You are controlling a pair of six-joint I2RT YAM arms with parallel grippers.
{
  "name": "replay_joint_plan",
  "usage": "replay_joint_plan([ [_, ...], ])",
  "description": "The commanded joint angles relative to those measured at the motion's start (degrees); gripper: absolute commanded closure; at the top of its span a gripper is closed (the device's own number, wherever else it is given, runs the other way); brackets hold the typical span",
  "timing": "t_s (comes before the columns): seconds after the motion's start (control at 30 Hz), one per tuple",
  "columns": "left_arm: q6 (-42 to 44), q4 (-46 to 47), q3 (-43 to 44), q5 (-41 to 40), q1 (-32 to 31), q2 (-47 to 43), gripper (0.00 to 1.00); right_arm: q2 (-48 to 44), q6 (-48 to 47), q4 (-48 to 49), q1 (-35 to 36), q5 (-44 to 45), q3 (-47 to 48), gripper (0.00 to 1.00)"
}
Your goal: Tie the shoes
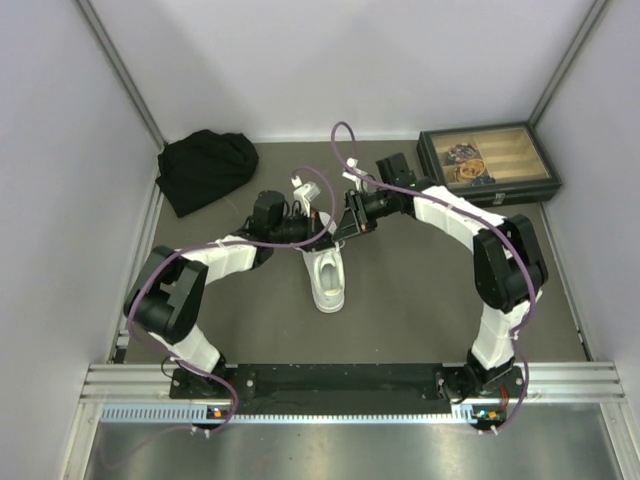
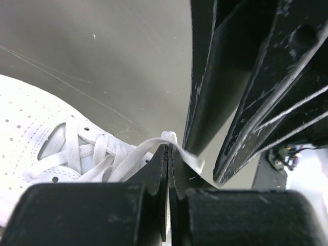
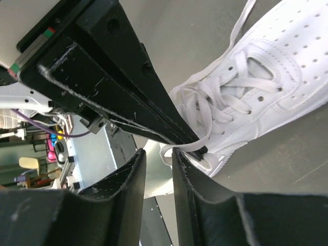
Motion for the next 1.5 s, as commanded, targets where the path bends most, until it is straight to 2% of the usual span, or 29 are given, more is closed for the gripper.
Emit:
replay_joint_plan([
  [0.0,-4.56,3.67,-1.34,4.21,0.75,1.76,1.00,-4.02,-1.56,0.15,-2.71,0.21,1.09,0.72],
  [0.2,-4.30,3.85,-1.95,4.74,1.28,1.93,1.00,-5.16,1.78,1.82,-6.23,-0.23,-0.66,0.71],
  [0.47,-4.30,4.29,-2.75,4.83,1.54,1.76,1.00,-1.56,2.39,1.29,-6.32,-0.67,-3.21,0.71],
  [0.67,-3.33,3.67,-2.48,4.91,1.89,2.20,1.00,0.90,7.23,5.95,-5.71,-4.27,-4.80,0.71],
  [1.17,-2.98,3.41,-2.48,5.09,2.07,2.64,1.00,4.68,9.43,8.76,-2.37,-6.12,-4.01,0.71],
  [1.23,-2.89,3.41,-2.57,5.18,2.07,2.55,1.00,4.86,9.43,8.94,-2.37,-6.12,-4.01,0.73],
  [1.3,-2.98,3.41,-2.57,5.09,2.07,2.64,1.00,4.86,9.52,8.94,-2.28,-6.12,-3.92,0.79],
  [1.47,-3.07,3.50,-2.48,5.35,2.16,2.37,1.00,3.98,8.47,8.33,-2.46,-5.60,-4.18,1.00],
])
